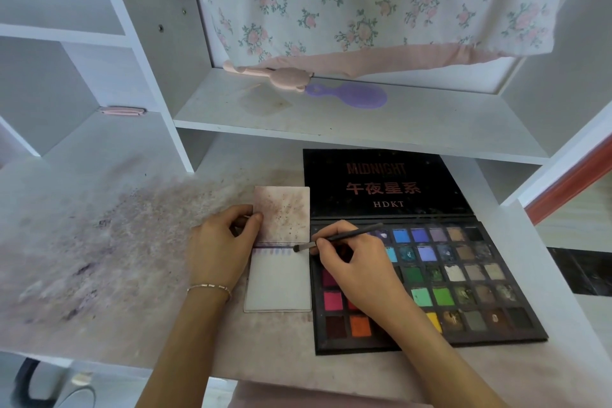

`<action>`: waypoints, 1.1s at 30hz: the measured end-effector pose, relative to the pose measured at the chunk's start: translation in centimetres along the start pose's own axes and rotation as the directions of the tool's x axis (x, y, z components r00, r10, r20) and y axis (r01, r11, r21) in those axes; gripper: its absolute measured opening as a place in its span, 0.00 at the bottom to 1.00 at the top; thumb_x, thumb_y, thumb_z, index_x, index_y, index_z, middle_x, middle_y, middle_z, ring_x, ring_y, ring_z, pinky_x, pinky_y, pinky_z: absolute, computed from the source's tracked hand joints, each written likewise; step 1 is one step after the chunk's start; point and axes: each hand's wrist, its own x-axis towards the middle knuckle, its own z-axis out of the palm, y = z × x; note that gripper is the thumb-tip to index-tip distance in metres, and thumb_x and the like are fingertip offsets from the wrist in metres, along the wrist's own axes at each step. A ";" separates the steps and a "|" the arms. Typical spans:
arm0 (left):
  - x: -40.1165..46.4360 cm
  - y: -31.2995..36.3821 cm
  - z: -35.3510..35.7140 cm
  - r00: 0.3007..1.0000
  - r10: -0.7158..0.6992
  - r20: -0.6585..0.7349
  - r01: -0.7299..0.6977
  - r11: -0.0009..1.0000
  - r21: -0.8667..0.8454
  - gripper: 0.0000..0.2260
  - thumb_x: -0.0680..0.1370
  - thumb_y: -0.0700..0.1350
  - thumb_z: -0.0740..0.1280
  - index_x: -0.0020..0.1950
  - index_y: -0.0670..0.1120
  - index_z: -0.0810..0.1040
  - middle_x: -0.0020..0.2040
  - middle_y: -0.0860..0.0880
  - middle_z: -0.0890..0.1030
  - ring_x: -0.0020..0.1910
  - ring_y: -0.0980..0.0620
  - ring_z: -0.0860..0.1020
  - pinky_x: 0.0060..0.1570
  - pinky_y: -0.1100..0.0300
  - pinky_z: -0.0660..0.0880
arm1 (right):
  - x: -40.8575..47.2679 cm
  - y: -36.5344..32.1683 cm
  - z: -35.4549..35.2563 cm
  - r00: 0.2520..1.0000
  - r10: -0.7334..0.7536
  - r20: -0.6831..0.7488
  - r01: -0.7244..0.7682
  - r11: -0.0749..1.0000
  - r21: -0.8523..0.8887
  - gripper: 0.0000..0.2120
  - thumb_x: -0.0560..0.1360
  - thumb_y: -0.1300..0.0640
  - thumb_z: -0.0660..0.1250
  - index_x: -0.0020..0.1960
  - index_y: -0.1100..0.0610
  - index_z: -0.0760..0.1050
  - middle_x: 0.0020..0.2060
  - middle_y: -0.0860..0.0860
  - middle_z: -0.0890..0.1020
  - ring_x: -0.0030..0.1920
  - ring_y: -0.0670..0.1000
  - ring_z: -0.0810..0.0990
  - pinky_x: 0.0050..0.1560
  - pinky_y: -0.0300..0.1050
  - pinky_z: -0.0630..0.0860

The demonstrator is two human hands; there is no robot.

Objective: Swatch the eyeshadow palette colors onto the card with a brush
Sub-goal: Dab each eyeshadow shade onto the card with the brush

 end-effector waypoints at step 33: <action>-0.1 0.2 -0.1 1.000 -0.007 -0.002 0.007 1.000 0.008 0.06 0.73 0.45 0.69 0.48 0.47 0.82 0.36 0.55 0.78 0.37 0.54 0.75 0.44 0.59 0.72 | 0.1 0.0 0.0 0.999 -0.042 -0.006 0.042 0.999 -0.013 0.08 0.76 0.58 0.62 0.43 0.45 0.73 0.36 0.50 0.81 0.37 0.46 0.78 0.36 0.36 0.76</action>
